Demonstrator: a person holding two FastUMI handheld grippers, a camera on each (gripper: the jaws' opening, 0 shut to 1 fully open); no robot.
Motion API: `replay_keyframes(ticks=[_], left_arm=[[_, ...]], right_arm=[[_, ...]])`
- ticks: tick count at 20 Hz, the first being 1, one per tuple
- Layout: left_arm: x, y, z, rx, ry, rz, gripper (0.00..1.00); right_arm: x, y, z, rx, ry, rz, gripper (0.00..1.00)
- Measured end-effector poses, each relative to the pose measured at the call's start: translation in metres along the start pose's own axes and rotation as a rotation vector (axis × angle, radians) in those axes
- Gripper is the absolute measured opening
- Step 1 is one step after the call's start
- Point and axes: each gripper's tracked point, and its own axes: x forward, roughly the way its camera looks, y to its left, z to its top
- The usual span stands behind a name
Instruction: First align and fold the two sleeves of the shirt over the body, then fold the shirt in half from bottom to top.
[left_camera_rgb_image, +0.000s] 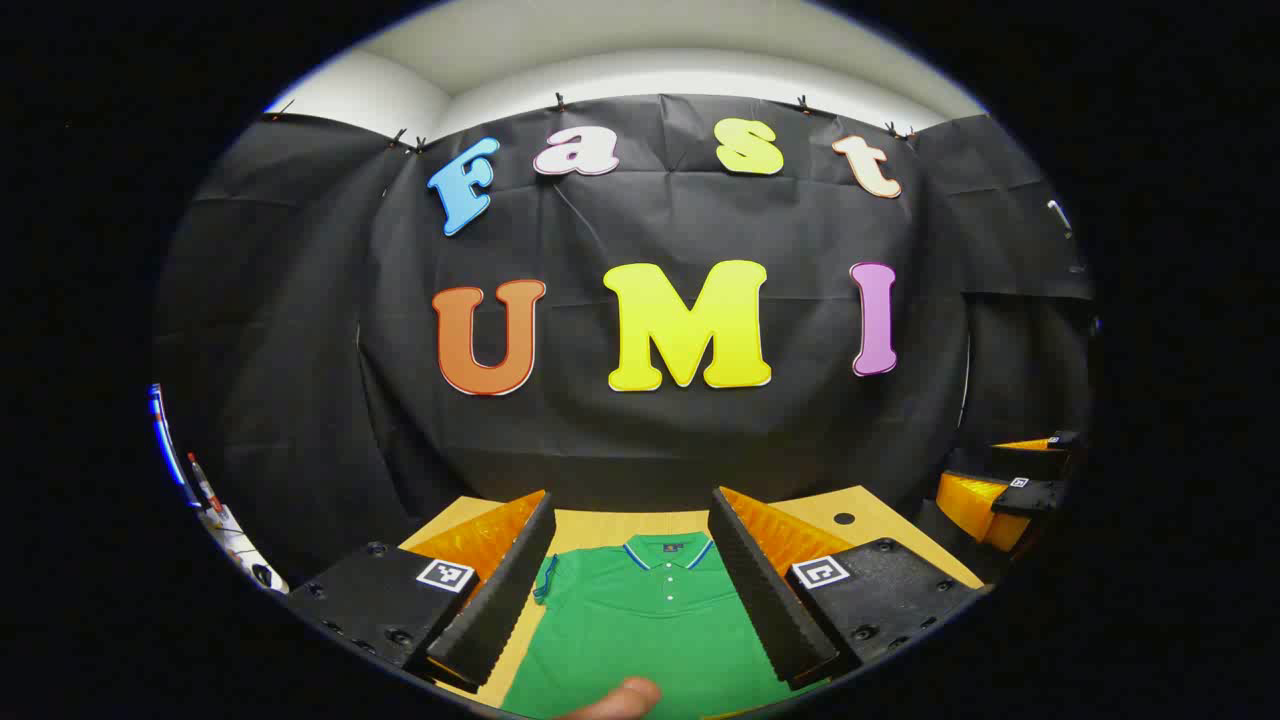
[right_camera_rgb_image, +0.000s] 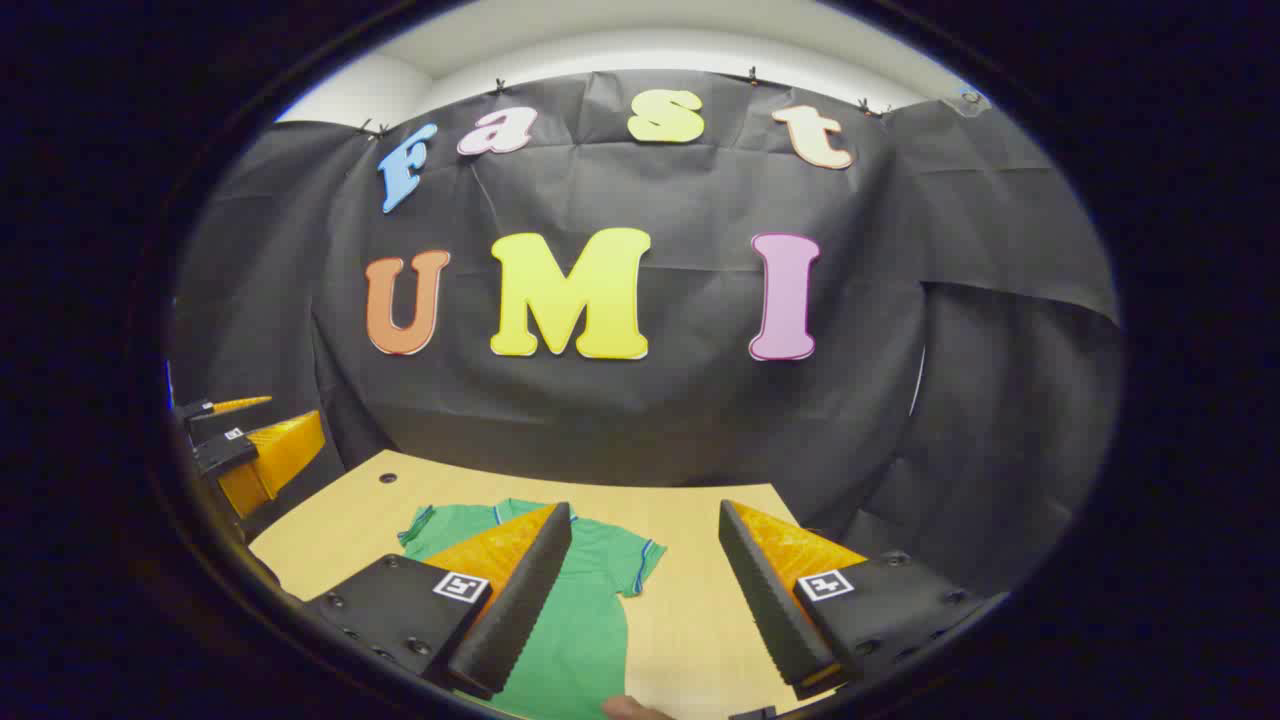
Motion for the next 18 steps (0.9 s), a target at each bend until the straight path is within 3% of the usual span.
replay_keyframes(ticks=[10,13,16,18], left_arm=[[0.024,0.004,-0.001,-0.002,0.007,-0.048,0.99],[0.025,0.002,-0.006,-0.01,0.027,-0.055,0.99],[0.03,-0.003,-0.007,-0.008,0.029,-0.065,0.99],[0.032,-0.008,-0.009,-0.009,0.033,-0.078,0.99]], right_arm=[[0.011,0.028,0.034,-0.067,-0.113,-0.031,0.94],[0.014,0.028,0.036,-0.046,-0.113,-0.03,0.98],[0.017,0.024,0.033,-0.06,-0.103,-0.038,0.94],[0.018,0.022,0.032,-0.059,-0.098,-0.034,0.98]])
